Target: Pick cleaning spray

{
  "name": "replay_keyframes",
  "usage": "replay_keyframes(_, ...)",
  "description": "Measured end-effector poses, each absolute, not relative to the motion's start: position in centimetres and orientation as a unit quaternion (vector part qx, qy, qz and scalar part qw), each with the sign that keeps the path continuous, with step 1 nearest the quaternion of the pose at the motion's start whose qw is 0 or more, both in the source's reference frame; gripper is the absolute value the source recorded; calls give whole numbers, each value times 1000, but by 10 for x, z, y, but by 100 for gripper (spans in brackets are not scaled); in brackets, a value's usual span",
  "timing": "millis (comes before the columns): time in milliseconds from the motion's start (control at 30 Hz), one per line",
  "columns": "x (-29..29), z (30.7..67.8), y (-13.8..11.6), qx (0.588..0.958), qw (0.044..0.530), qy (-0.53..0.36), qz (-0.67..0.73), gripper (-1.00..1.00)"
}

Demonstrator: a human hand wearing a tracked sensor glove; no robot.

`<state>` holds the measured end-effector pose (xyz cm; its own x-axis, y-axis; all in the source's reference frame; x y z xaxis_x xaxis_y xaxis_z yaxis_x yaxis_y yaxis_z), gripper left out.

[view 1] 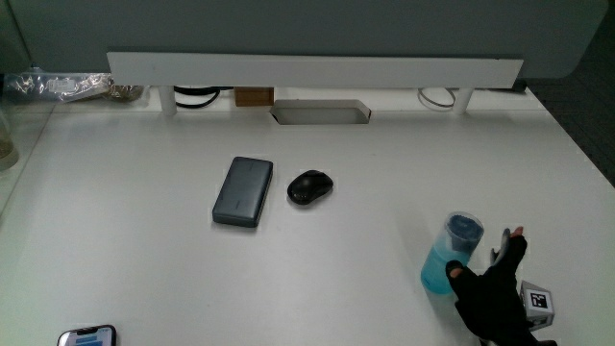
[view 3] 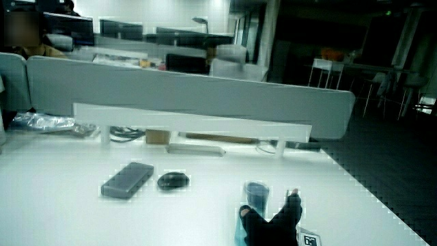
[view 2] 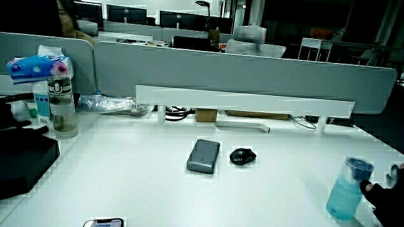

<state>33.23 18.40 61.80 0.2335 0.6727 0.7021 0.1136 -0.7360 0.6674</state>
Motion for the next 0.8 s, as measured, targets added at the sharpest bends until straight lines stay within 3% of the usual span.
replay_keyframes(200, 320, 642, 187, 730, 227, 314, 563, 0)
replay_keyframes(333, 313, 630, 183, 742, 204, 339, 541, 0)
replay_keyframes(567, 310, 623, 179, 787, 144, 358, 481, 50)
replay_keyframes(800, 309, 621, 179, 796, 118, 356, 476, 100)
